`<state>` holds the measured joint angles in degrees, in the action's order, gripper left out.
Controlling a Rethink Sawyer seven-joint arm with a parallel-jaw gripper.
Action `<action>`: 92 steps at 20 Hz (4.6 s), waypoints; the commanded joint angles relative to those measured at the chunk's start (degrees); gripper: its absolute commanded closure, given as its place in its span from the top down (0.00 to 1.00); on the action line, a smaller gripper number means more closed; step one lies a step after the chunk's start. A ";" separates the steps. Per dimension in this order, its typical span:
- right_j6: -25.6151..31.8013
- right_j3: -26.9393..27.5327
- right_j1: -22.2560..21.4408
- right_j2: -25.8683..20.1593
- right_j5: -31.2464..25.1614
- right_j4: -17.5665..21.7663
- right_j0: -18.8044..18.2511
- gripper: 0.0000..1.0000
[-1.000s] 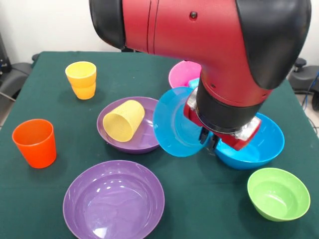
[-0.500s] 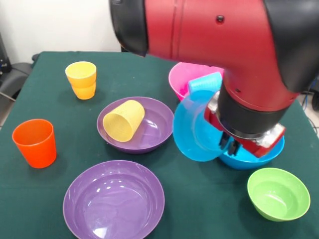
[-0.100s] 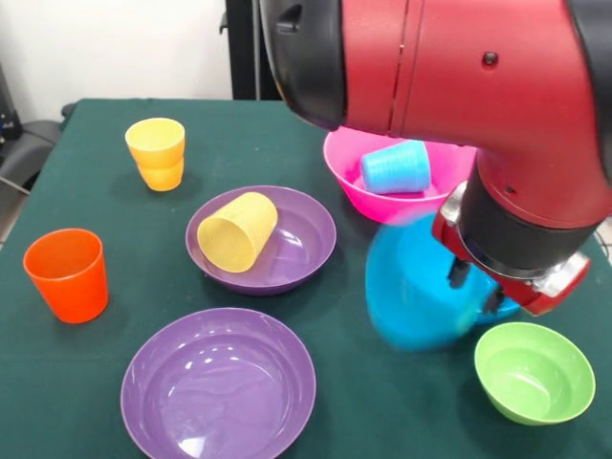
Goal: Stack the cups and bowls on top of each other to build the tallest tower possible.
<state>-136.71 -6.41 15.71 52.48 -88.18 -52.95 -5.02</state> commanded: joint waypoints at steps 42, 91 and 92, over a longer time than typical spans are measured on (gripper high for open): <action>21.16 -35.22 -20.39 -10.36 5.63 25.24 5.81 1.00; 8.29 -70.53 -31.70 -32.12 49.81 35.33 3.22 1.00; 7.80 -69.82 -31.33 -31.67 48.93 35.45 3.42 1.00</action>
<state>-131.59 -73.50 -17.47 30.26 -40.06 -22.05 -0.23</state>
